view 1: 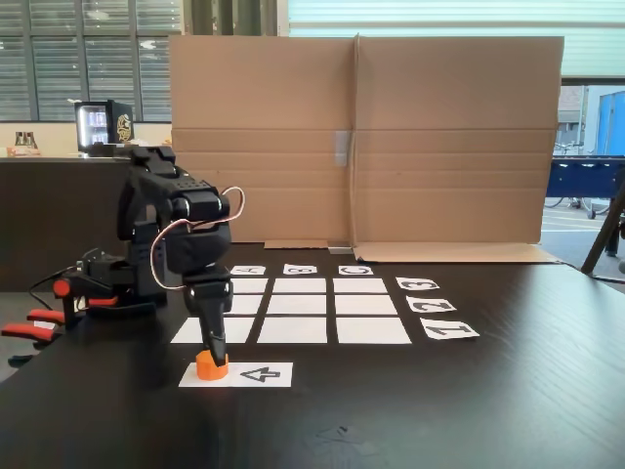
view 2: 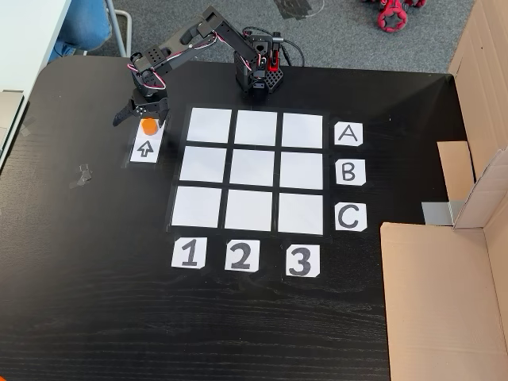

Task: Pick up the round, orange token and place it in the grid on square B3.

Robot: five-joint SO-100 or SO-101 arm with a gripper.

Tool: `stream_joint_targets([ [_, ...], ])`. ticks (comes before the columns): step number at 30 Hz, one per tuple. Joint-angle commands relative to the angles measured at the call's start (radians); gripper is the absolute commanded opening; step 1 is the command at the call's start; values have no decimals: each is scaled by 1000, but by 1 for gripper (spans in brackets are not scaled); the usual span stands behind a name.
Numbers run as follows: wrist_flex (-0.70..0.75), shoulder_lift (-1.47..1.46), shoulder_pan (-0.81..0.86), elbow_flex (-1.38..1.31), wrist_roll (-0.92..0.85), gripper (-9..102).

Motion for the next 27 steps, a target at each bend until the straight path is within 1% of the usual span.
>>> stream_joint_targets([
  [1,-11,3,6,-37,-14,39],
  [2,-11,0,6,-43,-25,27],
  [3,-9,-5,6,-52,-31,20],
  [5,-8,-14,12,-57,-34,11],
  [6,-9,-18,12,-61,-37,4],
  [7,-11,-21,12,-63,-43,0],
  [18,-8,-6,29,-64,-97,-1],
  [22,-32,98,32,3,-132,-1],
  [27,-54,304,3,141,-160,-1],
])
